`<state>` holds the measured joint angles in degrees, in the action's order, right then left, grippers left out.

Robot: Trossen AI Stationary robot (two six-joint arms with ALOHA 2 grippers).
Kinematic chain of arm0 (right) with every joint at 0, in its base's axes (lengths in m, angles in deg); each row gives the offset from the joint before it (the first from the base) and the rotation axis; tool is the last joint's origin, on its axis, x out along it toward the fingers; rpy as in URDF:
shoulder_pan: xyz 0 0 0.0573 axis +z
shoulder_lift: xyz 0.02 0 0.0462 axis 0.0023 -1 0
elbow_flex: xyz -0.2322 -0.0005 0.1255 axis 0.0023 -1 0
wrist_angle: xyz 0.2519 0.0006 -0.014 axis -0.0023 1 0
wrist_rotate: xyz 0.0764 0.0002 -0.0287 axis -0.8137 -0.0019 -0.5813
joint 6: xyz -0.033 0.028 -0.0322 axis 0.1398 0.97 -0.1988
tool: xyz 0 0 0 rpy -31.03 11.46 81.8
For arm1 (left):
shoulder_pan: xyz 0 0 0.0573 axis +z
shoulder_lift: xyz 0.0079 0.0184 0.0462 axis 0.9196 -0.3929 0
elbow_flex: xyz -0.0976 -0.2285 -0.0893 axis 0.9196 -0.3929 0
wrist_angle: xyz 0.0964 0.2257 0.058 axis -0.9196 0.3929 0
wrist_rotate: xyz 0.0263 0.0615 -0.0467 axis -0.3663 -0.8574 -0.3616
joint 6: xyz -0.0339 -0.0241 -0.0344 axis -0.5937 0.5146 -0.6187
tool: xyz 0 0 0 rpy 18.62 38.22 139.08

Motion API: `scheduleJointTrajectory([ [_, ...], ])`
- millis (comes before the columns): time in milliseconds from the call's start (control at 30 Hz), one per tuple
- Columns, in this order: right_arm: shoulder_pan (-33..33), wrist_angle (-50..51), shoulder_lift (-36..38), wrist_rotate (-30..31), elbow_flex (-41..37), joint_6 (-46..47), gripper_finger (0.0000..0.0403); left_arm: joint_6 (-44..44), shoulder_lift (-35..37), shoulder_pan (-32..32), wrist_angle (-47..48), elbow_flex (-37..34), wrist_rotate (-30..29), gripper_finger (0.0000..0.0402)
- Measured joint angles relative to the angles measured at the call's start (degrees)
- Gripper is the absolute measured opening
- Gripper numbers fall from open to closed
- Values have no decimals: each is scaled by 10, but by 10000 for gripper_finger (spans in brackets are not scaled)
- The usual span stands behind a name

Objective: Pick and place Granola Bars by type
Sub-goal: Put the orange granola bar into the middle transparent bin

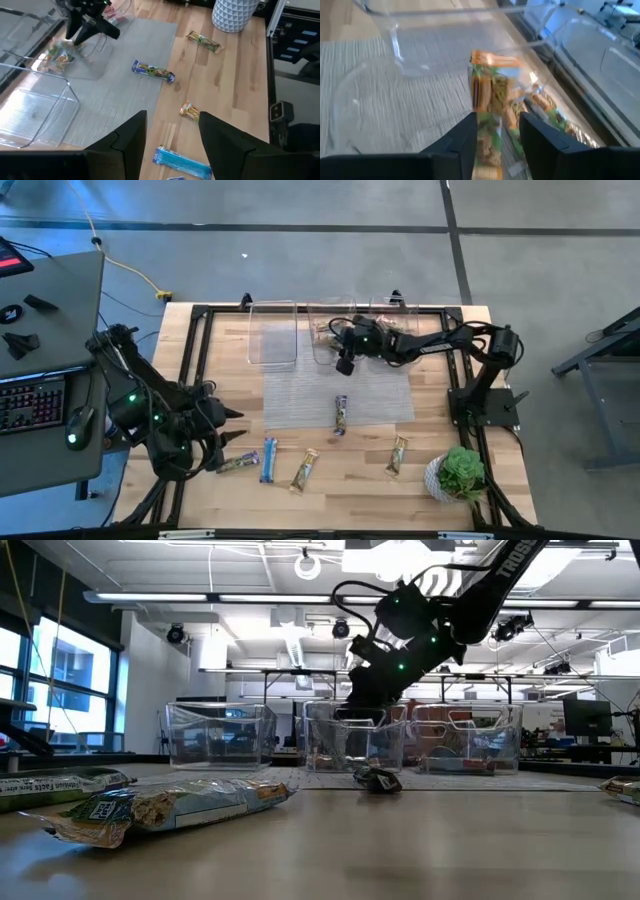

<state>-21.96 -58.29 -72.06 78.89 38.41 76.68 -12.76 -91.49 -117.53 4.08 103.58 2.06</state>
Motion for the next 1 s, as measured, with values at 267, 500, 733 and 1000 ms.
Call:
scheduleJointTrajectory([
  [267,20,-5,9,4,35,-27,159,-3,0,0,3,0,-2,175],
  [500,127,214,57,-77,171,-31,158,-4,0,0,4,0,2,175],
  [733,303,220,38,-199,168,-152,143,-4,0,0,6,0,2,175],
  [1000,377,51,-79,-172,177,-175,139,-4,0,0,6,0,3,175],
])
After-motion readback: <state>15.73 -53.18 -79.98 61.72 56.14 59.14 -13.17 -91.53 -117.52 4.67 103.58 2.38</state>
